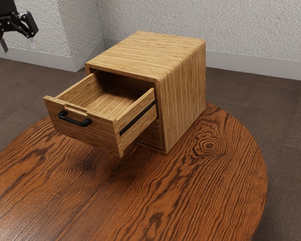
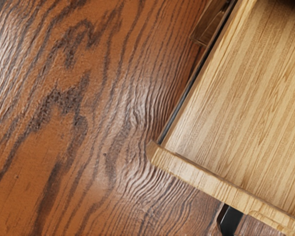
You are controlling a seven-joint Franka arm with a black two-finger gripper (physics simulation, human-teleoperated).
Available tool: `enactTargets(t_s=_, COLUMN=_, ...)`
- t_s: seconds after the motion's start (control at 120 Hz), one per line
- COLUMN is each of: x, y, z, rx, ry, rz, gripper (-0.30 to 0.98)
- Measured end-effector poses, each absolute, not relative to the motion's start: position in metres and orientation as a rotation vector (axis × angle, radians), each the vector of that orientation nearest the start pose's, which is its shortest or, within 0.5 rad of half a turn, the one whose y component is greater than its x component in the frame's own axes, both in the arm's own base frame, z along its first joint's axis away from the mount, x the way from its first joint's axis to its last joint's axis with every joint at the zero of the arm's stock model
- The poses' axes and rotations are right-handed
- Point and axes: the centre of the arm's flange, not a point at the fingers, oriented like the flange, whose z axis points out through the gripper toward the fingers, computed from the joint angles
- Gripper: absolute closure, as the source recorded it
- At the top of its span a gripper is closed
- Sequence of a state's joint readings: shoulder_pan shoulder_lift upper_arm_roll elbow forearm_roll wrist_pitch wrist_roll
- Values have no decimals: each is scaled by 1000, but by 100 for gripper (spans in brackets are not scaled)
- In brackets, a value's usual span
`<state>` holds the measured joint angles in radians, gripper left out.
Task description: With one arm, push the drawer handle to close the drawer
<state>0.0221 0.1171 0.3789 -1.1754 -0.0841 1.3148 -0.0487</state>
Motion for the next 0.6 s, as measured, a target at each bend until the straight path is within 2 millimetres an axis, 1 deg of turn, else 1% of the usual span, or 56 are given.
enactTargets(t_s=0.083, x=519, y=190, z=720, rx=-3102, ry=-675, rz=-52, gripper=2)
enactTargets(t_s=0.117, x=517, y=189, z=728, rx=-3100, ry=-672, rz=-72, gripper=2)
enactTargets(t_s=0.125, x=513, y=186, z=737, rx=-3101, ry=-667, rz=-101, gripper=2)
enactTargets(t_s=0.133, x=506, y=183, z=751, rx=-3102, ry=-658, rz=-147, gripper=2)
enactTargets(t_s=0.158, x=476, y=169, z=798, rx=-3108, ry=-619, rz=-300, gripper=2)
enactTargets(t_s=0.175, x=457, y=160, z=824, rx=-3112, ry=-591, rz=-387, gripper=2)
enactTargets(t_s=0.192, x=441, y=152, z=843, rx=-3114, ry=-566, rz=-452, gripper=2)
enactTargets(t_s=0.217, x=423, y=142, z=863, rx=-3120, ry=-529, rz=-523, gripper=2)
enactTargets(t_s=0.242, x=413, y=131, z=874, rx=-3130, ry=-490, rz=-562, gripper=2)
enactTargets(t_s=0.267, x=408, y=123, z=878, rx=-3145, ry=-456, rz=-578, gripper=2)
enactTargets(t_s=0.333, x=405, y=111, z=872, rx=-3187, ry=-401, rz=-521, gripper=2)
enactTargets(t_s=0.4, x=420, y=83, z=851, rx=-3235, ry=-273, rz=-406, gripper=2)
enactTargets(t_s=0.417, x=422, y=77, z=836, rx=-3258, ry=-243, rz=-342, gripper=2)
enactTargets(t_s=0.433, x=419, y=73, z=820, rx=-3282, ry=-215, rz=-277, gripper=2)
enactTargets(t_s=0.458, x=405, y=67, z=794, rx=-3313, ry=-176, rz=-192, gripper=2)
enactTargets(t_s=0.5, x=359, y=58, z=746, rx=-3332, ry=-155, rz=-101, gripper=2)
enactTargets(t_s=0.533, x=330, y=48, z=710, rx=-3325, ry=-156, rz=-65, gripper=2)
enactTargets(t_s=0.575, x=312, y=22, z=655, rx=-3298, ry=-120, rz=9, gripper=2)
enactTargets(t_s=0.6, x=305, y=8, z=626, rx=-3276, ry=-102, rz=43, gripper=2)
